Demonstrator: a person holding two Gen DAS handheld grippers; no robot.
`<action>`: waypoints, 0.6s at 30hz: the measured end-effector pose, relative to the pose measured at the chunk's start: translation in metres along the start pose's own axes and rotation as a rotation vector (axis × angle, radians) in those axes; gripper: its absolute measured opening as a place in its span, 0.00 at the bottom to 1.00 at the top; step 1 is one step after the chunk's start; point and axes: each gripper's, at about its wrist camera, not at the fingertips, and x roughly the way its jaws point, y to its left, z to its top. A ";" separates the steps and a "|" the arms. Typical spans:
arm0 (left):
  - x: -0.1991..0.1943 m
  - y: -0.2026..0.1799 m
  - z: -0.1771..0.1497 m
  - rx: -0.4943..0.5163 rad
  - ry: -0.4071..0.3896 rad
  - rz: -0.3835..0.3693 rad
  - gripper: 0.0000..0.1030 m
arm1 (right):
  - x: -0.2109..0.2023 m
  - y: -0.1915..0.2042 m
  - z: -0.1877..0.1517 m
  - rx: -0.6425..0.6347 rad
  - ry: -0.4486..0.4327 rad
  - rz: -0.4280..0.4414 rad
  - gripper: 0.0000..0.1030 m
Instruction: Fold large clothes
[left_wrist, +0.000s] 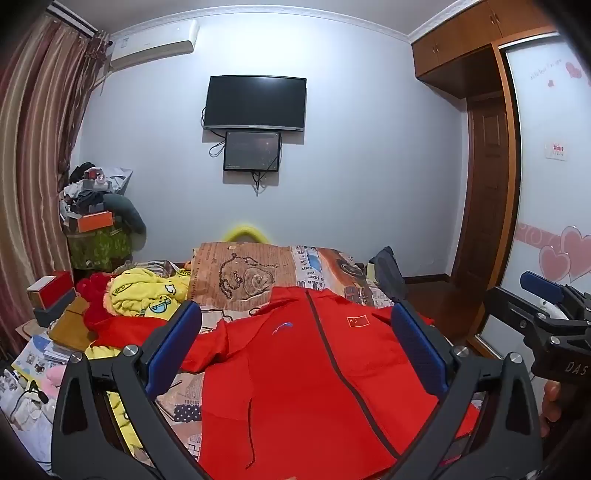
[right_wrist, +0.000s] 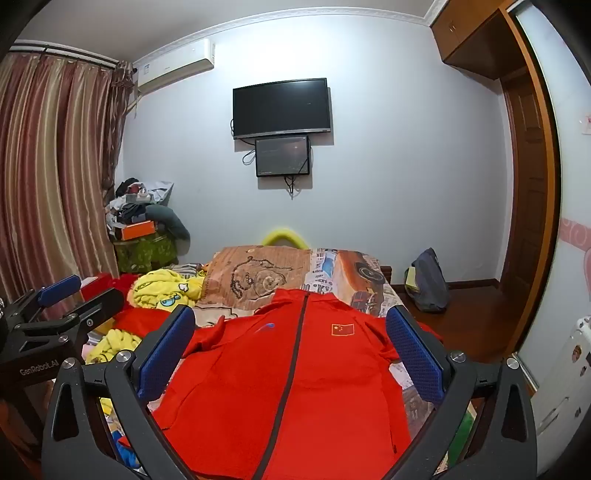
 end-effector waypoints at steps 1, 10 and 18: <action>0.000 -0.001 0.000 0.012 -0.001 0.003 1.00 | 0.000 0.000 0.000 -0.001 -0.004 0.001 1.00; 0.001 -0.001 0.005 0.009 -0.006 0.000 1.00 | -0.002 0.000 0.001 0.003 0.000 -0.005 1.00; 0.006 -0.004 0.000 0.018 -0.004 -0.003 1.00 | -0.002 -0.002 0.000 0.008 0.006 -0.008 1.00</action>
